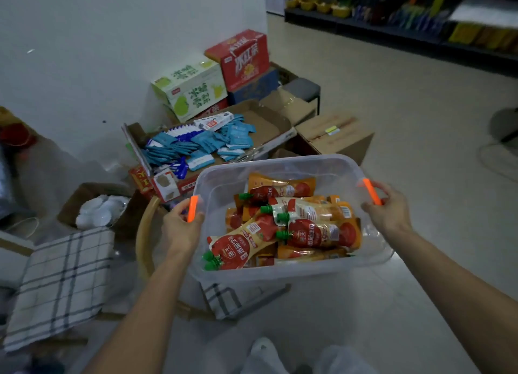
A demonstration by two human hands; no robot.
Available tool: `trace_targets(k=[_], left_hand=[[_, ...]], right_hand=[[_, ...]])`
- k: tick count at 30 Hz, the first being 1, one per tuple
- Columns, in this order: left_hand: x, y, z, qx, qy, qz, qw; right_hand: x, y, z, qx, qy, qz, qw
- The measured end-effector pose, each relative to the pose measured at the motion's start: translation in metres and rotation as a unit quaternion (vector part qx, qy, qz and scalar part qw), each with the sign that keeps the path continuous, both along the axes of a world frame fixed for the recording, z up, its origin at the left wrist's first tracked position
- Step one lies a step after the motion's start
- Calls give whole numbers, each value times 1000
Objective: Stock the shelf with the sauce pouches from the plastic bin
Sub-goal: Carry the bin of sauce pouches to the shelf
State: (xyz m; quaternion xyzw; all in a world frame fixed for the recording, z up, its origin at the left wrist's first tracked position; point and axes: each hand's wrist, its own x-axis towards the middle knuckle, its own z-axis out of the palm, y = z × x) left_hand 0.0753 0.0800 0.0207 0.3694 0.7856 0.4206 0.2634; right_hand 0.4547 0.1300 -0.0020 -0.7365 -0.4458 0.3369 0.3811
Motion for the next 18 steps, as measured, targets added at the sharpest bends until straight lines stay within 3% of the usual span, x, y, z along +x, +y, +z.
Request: trace_targets(k=[7,18], left_hand=[[76,19,11,-20,23,-49,998],[216,116,8,-42,12,-90,995]], right_hand=[[80,-22,13,-10,27,-102,994],[208,17,22,-47,24,-217,975]])
